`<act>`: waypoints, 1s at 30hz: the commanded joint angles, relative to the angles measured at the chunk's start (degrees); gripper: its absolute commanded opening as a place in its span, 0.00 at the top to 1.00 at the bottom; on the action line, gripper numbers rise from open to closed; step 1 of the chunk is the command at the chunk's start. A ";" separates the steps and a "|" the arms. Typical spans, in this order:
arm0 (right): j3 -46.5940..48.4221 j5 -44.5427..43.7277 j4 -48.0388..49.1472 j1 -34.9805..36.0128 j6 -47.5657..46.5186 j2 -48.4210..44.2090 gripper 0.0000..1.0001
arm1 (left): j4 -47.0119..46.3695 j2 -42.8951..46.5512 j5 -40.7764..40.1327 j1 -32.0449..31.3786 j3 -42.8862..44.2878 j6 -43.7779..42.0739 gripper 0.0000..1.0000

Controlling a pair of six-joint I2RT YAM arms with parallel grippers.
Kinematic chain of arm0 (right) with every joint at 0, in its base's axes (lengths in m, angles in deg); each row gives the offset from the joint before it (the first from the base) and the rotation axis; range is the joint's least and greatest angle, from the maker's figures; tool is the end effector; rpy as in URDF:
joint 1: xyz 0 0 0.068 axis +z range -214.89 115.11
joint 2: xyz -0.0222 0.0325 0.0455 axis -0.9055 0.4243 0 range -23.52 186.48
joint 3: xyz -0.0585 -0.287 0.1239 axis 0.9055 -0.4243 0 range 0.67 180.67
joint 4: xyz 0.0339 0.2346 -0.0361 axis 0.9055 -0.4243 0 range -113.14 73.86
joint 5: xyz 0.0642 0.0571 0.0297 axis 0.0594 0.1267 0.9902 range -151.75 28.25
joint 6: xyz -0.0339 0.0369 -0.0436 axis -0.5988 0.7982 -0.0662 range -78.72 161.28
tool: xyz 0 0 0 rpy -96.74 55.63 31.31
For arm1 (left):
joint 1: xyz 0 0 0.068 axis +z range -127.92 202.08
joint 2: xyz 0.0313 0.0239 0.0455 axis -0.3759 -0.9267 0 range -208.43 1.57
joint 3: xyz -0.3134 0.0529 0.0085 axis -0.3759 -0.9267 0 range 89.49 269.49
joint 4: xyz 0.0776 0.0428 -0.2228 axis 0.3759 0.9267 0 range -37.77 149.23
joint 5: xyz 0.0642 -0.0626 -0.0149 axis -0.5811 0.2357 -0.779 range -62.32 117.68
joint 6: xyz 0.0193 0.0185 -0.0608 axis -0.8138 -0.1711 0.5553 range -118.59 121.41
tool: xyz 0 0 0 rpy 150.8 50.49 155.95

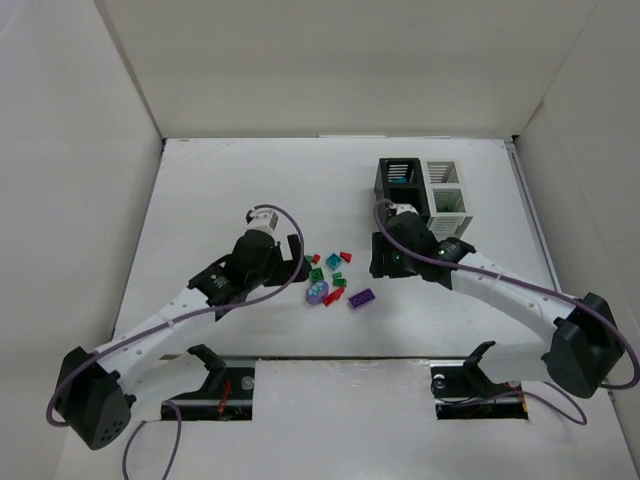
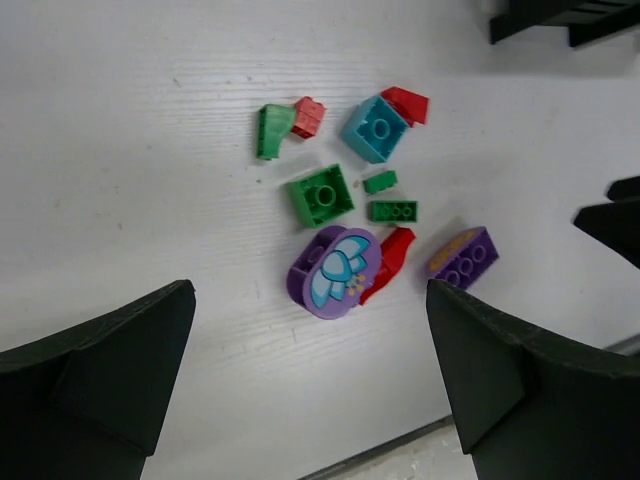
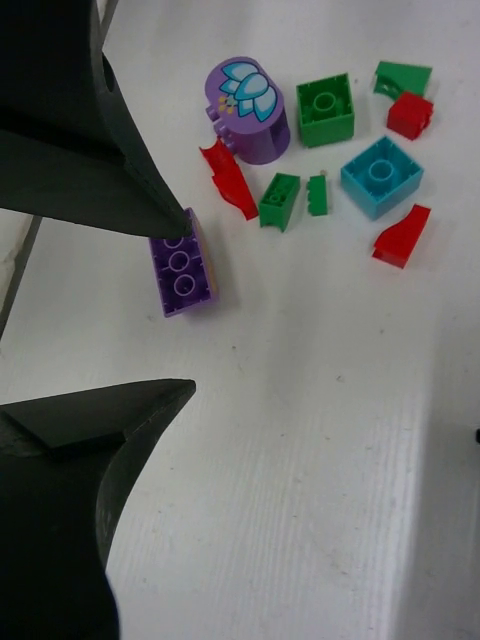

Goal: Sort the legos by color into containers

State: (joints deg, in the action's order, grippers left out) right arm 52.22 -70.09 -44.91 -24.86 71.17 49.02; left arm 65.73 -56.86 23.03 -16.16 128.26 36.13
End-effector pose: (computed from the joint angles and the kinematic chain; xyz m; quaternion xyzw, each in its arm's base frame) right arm 0.1862 0.1464 0.2900 -0.0579 0.9350 0.1407 0.3203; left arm 0.1537 -0.1157 0.2906 0.0078 0.8789 -0.2541 0.4035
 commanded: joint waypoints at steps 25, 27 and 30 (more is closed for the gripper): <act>0.74 -8.45 -5.06 0.66 10.72 -2.23 0.35 | -13.06 -14.05 -5.21 -13.62 -3.87 -6.07 0.15; 0.75 -8.45 -5.06 0.66 10.72 -1.70 0.35 | -13.06 -16.35 -5.28 -14.23 -3.26 -6.59 0.18; 0.75 -8.45 -5.06 0.66 11.24 -1.17 0.35 | -12.54 -19.78 -6.95 -14.23 -2.04 -5.98 0.26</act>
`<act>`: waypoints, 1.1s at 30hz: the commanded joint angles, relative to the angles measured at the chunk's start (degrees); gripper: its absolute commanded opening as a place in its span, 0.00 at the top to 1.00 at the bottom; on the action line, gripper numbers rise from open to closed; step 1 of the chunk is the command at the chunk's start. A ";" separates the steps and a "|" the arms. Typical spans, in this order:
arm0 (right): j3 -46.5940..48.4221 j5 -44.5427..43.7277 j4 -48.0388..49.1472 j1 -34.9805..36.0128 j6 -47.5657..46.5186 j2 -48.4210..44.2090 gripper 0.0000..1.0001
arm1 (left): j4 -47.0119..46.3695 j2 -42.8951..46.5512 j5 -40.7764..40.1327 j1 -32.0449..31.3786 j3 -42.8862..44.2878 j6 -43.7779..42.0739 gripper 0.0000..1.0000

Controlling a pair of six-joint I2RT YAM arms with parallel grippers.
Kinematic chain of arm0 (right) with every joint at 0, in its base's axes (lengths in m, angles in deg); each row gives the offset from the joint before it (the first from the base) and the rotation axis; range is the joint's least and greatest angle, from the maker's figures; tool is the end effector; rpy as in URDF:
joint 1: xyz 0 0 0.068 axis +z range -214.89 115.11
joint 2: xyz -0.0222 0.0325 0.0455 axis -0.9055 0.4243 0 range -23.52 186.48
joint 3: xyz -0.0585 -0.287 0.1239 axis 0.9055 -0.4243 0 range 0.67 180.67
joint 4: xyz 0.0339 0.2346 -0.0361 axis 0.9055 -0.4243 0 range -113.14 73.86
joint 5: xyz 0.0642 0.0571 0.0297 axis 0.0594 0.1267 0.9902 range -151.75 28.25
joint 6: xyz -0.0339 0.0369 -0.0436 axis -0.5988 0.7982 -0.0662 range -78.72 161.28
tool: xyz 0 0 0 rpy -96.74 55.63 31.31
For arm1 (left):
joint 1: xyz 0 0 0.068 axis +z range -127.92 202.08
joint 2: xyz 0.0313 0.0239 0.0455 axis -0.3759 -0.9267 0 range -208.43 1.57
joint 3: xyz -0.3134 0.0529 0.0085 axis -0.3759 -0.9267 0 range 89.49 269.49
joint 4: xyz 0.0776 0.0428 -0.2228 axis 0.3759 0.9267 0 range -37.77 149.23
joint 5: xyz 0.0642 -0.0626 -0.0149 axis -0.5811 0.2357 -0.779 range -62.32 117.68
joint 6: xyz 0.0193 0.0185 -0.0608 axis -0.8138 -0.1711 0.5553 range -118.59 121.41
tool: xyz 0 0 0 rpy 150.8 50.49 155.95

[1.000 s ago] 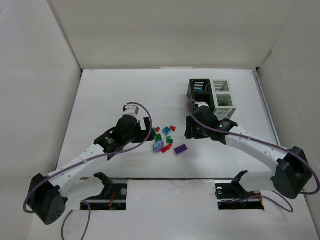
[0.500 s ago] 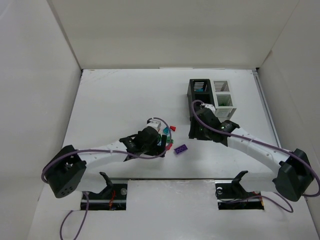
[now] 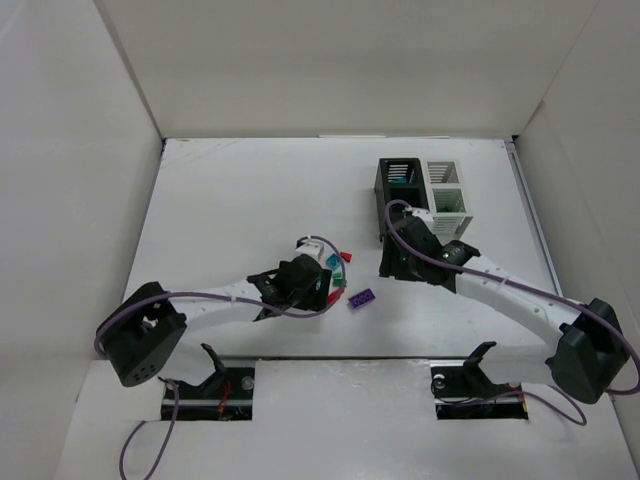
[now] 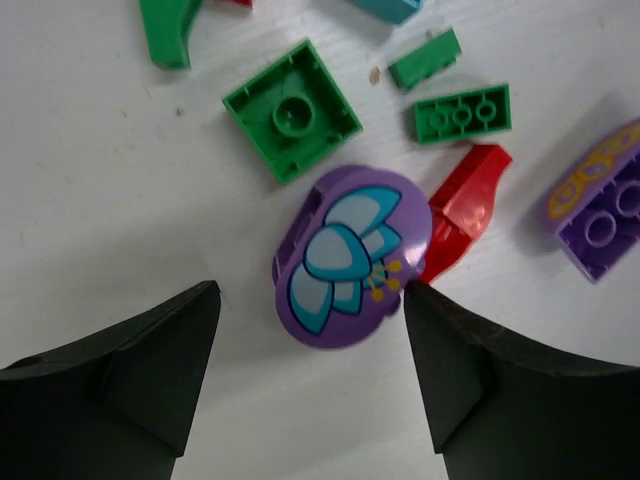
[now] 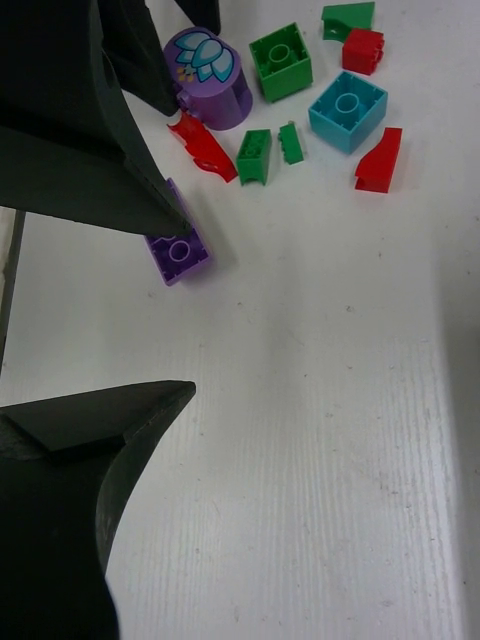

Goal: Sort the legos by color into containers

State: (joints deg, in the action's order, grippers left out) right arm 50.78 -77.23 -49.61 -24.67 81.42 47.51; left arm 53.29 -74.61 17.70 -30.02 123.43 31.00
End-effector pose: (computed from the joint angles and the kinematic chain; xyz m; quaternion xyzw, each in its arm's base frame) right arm 0.1772 0.1314 0.2826 0.0405 0.9434 0.0976 0.3143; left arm 0.1558 -0.1852 0.2239 0.1448 0.9038 -0.1978 0.3509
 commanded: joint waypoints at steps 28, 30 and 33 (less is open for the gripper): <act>1.05 -13.67 -5.89 0.47 7.84 -7.65 0.34 | 3.26 2.09 -9.88 -1.43 18.51 -4.79 0.72; 1.05 -16.32 -7.12 0.47 11.25 -10.01 0.34 | 1.15 -0.62 -9.19 -1.43 22.30 -9.51 0.70; 1.84 -21.94 -12.48 0.47 15.39 -11.34 0.33 | -2.55 -4.84 -6.73 -1.43 31.61 -14.80 0.70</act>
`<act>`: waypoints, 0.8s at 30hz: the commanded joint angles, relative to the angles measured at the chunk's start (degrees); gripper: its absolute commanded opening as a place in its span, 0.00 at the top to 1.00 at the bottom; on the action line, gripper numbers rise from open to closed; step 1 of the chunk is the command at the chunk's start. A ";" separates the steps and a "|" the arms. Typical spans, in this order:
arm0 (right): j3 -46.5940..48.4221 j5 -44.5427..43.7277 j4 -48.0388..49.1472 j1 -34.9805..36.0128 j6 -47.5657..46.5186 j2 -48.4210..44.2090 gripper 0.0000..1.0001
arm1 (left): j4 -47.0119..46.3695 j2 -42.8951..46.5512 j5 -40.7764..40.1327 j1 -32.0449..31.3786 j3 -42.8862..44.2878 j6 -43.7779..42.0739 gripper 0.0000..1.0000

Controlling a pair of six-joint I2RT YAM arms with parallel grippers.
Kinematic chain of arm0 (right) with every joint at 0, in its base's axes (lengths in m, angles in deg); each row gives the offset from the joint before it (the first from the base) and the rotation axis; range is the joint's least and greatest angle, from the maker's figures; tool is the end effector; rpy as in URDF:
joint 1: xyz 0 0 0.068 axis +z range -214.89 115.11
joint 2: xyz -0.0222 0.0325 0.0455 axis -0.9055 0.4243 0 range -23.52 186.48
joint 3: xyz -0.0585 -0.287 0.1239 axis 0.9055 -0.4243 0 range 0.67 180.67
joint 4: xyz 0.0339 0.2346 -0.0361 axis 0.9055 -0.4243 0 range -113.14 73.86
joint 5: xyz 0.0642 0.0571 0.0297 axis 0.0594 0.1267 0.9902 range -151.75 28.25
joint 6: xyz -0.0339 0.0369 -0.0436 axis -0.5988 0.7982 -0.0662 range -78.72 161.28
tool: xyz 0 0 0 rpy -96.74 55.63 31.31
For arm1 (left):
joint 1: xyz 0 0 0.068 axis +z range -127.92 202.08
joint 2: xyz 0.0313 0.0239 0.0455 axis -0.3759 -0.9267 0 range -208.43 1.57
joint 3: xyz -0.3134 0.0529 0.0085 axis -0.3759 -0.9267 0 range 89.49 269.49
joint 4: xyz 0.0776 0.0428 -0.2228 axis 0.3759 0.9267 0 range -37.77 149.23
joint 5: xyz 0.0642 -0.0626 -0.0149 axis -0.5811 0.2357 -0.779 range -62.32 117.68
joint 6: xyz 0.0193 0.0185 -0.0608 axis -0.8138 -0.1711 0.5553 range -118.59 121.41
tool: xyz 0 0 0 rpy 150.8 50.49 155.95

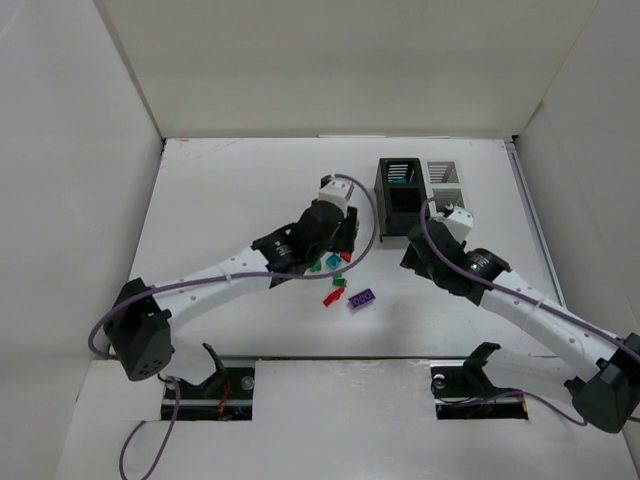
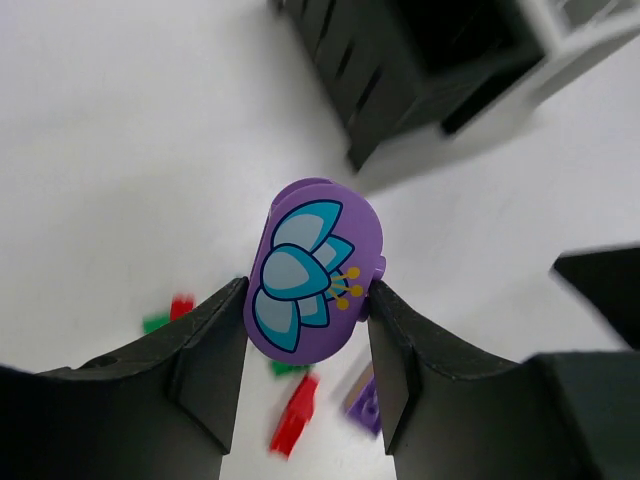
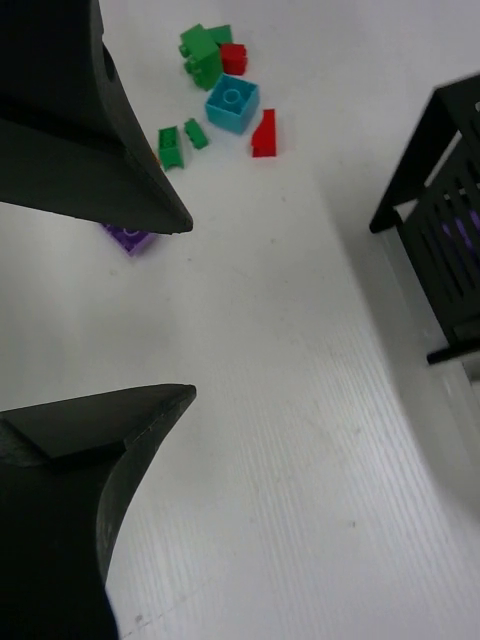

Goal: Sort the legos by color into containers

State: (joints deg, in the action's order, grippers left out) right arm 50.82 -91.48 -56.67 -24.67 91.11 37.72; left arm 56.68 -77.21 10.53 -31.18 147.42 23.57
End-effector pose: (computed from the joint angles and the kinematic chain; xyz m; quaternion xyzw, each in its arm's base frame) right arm 0.1497 0.0924 0.3081 0.1605 0.9025 0.0536 0.3960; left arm 0.1922 -0.2315 0.3419 0.1472 0.8262 -0.2240 0.4956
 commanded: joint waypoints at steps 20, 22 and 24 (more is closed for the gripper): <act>4.34 -11.13 -10.97 -11.40 6.52 -8.23 0.32 | 4.60 -42.50 15.31 3.60 58.86 -18.02 0.69; 3.82 -10.43 -10.97 -11.40 6.52 -8.23 0.32 | 5.13 -44.34 15.30 3.60 59.92 -18.02 0.66; 3.81 -9.38 -10.97 -11.40 6.51 -8.23 0.32 | 6.09 -45.40 13.55 3.60 62.20 -17.49 0.62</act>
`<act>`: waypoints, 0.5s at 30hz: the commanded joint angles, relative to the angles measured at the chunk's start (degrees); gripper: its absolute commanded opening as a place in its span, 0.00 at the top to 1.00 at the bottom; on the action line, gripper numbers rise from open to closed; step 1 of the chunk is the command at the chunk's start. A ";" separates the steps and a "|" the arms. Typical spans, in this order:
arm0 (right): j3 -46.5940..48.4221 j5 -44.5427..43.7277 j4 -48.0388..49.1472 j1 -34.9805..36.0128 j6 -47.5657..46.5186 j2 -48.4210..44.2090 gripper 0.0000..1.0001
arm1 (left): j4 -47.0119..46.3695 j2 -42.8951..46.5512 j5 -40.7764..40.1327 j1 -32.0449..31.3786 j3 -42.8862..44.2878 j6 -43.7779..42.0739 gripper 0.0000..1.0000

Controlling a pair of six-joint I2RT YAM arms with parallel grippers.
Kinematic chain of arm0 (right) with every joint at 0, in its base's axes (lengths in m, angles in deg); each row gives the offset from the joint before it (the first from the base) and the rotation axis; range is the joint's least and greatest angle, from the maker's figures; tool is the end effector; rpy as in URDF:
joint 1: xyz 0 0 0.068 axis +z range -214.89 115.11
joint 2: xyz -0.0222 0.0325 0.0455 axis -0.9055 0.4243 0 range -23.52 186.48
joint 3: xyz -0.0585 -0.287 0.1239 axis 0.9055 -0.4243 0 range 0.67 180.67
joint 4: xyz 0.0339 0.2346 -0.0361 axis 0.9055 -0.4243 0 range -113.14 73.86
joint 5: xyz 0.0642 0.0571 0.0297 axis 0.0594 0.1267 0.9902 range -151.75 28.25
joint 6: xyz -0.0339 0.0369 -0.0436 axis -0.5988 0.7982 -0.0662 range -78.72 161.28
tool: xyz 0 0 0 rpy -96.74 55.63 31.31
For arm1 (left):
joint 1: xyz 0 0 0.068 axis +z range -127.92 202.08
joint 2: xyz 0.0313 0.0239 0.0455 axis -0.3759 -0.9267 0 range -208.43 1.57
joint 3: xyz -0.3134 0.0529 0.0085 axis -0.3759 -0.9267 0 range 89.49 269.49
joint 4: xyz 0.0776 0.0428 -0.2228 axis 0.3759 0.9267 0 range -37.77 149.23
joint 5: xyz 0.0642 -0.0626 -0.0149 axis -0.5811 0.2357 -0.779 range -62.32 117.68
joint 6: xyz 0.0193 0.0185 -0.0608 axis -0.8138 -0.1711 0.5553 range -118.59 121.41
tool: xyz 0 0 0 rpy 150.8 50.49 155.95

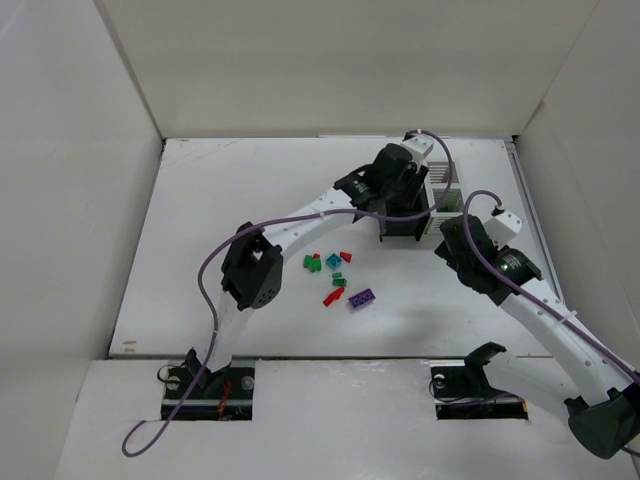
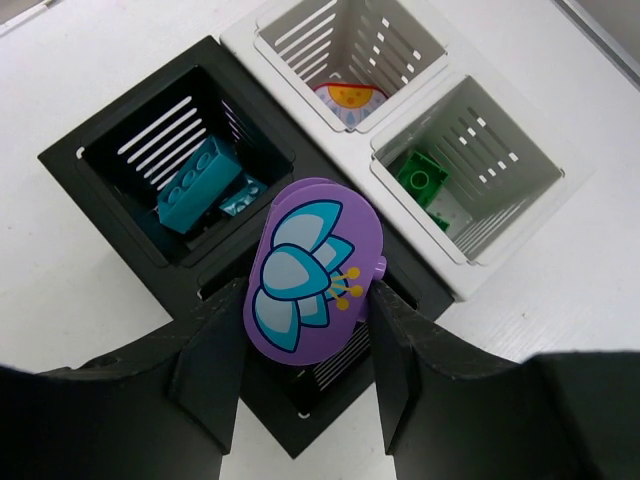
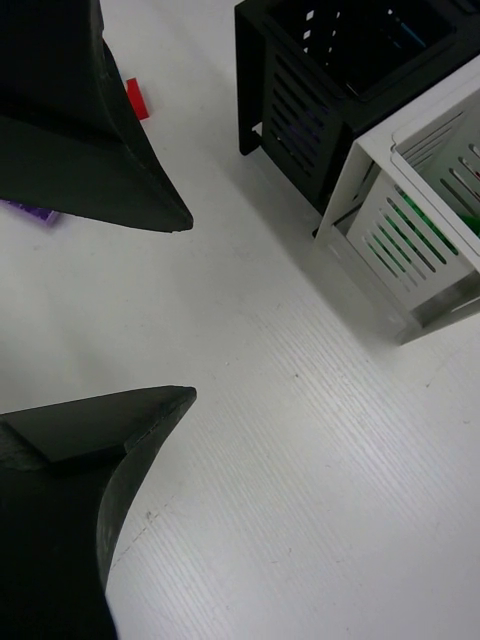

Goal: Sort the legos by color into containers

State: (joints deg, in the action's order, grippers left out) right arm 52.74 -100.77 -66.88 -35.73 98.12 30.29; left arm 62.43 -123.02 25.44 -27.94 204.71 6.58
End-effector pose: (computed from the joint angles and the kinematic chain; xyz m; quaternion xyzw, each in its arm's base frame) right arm 0.1297 0.0344 0.3262 0.3178 0.8409 -0.0245 0.4374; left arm 0.3512 -0.4155 0.3496 0.3013 0.7594 -0.2529 0.5183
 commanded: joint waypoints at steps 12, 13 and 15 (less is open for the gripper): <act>1.36 2.54 -0.16 -0.34 -4.10 -1.33 0.30 | 1.84 4.61 -1.98 0.36 -0.25 2.38 0.24; 1.36 4.81 0.72 -0.34 -5.24 -1.33 0.30 | 2.45 5.41 -2.85 0.36 -1.82 2.39 0.23; 0.75 8.42 3.27 -0.34 -8.23 -1.33 0.30 | 2.46 9.44 -4.17 0.36 -4.81 4.32 0.12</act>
State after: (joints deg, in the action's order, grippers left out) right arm 52.72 -97.10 -66.88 -35.73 94.34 29.74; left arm 64.61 -123.11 23.49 -27.70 202.50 8.51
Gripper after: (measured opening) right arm 0.693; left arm 0.856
